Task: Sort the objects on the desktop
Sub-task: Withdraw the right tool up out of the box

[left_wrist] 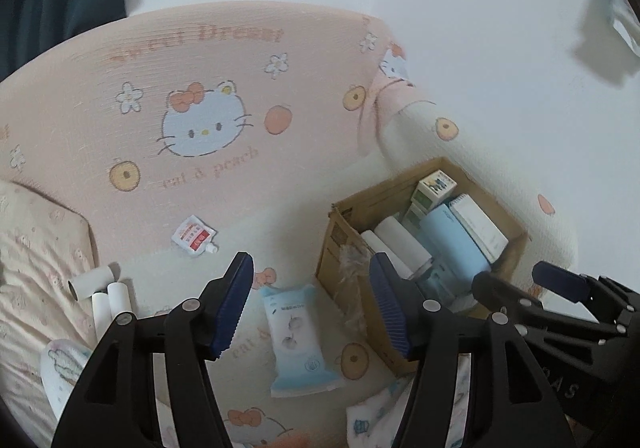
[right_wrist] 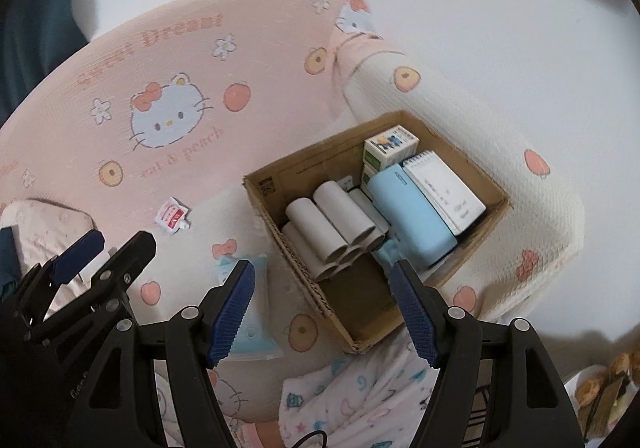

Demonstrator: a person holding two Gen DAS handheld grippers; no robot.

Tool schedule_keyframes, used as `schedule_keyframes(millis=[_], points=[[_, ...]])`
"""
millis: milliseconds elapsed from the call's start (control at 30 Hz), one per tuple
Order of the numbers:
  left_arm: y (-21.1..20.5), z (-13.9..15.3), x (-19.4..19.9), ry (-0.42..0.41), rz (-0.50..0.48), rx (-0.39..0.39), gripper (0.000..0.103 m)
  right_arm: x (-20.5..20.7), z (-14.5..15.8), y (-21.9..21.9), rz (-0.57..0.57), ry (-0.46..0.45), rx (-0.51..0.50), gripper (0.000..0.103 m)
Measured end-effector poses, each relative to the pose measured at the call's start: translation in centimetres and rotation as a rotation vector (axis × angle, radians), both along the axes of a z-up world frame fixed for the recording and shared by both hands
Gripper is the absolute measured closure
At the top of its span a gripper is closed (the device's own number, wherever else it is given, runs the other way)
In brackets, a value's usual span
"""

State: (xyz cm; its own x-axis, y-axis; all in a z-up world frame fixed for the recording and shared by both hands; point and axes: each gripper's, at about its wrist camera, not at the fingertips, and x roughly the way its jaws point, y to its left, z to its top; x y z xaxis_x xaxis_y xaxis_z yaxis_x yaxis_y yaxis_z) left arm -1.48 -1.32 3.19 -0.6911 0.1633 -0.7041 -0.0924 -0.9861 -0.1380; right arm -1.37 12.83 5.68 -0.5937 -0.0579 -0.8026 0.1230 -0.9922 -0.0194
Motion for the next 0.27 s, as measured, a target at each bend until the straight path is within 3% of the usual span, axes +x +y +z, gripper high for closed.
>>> schedule_keyframes(millis=[267], points=[[-0.9, 0.2, -0.3, 0.023, 0.047, -0.052, 0.038, 0.2, -0.1, -2.0, 0.045, 0.010, 0.042, 0.034]])
